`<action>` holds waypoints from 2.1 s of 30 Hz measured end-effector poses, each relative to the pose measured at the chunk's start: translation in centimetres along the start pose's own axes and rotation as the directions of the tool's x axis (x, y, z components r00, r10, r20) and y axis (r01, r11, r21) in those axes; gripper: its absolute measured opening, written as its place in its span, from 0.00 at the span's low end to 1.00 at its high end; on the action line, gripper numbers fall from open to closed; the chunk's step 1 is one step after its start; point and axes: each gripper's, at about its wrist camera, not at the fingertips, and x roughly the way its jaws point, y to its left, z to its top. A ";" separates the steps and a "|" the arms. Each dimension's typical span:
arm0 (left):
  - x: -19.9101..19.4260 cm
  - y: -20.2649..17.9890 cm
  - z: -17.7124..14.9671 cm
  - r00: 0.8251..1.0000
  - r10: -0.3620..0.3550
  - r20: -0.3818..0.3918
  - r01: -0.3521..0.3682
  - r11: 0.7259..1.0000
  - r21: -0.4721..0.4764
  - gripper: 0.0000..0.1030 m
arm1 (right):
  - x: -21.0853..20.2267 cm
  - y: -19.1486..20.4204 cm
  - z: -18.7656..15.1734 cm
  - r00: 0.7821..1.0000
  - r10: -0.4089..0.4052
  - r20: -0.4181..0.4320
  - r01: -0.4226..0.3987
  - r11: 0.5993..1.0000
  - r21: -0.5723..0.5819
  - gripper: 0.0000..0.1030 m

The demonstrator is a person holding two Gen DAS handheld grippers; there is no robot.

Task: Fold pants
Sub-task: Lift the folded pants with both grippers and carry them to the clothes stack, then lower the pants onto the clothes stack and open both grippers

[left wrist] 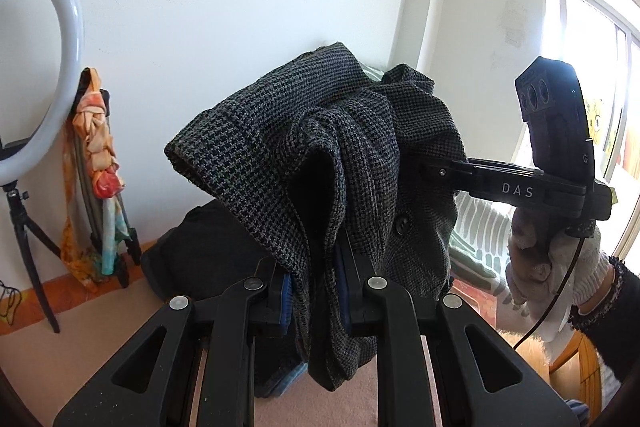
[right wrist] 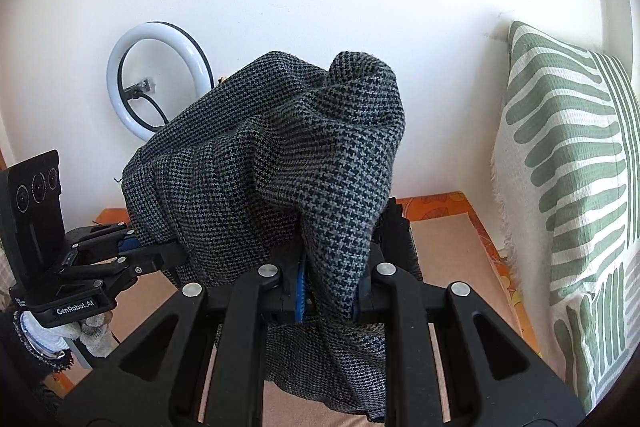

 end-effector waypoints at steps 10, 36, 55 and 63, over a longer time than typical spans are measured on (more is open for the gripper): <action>3.5 3.5 0.7 0.998 0.047 -0.032 -0.048 0.998 -0.047 0.15 | 8.3 -1.8 1.6 0.997 0.035 -0.069 -0.035 0.999 0.002 0.16; 10.4 12.8 -1.7 0.945 0.253 -0.207 -0.285 0.948 -0.141 0.20 | 17.1 -8.5 1.4 0.978 -0.076 -0.193 0.113 0.976 0.186 0.46; 1.1 7.9 -1.6 0.950 0.289 -0.116 -0.296 0.954 -0.045 0.44 | 9.1 -1.6 -0.1 0.984 -0.113 -0.135 0.128 0.985 0.113 0.58; -2.3 5.6 -2.6 0.959 0.271 -0.085 -0.277 0.959 -0.061 0.63 | 5.5 1.3 -2.3 0.983 -0.138 -0.118 0.149 0.985 0.089 0.66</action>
